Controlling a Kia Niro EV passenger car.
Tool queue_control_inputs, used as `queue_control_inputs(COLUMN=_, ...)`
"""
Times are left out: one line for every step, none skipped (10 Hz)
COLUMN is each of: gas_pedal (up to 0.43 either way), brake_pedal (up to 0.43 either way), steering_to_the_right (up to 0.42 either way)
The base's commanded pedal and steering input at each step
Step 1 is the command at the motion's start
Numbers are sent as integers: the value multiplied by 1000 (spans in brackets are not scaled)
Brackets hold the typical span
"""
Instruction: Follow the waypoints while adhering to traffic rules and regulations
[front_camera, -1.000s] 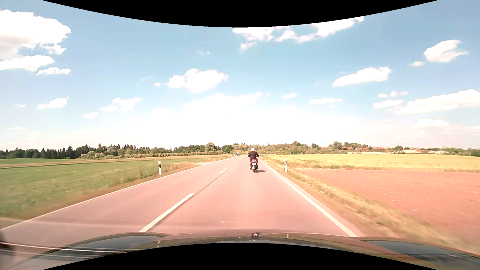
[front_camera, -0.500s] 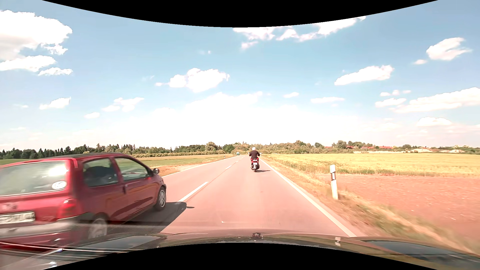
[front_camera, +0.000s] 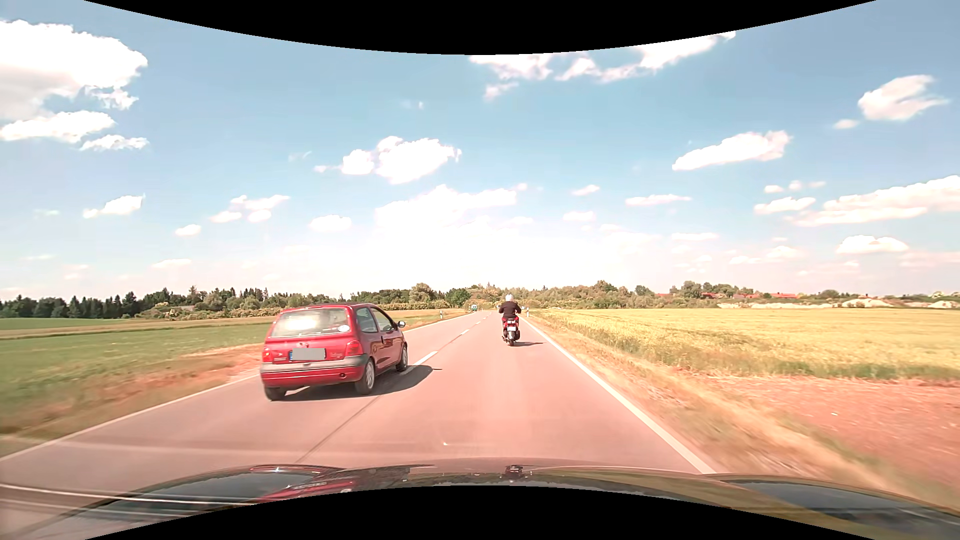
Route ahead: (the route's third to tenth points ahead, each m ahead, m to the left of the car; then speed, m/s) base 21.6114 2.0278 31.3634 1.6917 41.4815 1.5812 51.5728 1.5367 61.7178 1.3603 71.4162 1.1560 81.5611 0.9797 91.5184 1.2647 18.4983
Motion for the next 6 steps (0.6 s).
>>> queue_control_inputs(gas_pedal=110, brake_pedal=12, steering_to_the_right=-3)
queue_control_inputs(gas_pedal=110, brake_pedal=12, steering_to_the_right=-2)
queue_control_inputs(gas_pedal=110, brake_pedal=12, steering_to_the_right=-2)
queue_control_inputs(gas_pedal=110, brake_pedal=12, steering_to_the_right=-2)
queue_control_inputs(gas_pedal=110, brake_pedal=12, steering_to_the_right=-2)
queue_control_inputs(gas_pedal=110, brake_pedal=12, steering_to_the_right=-2)
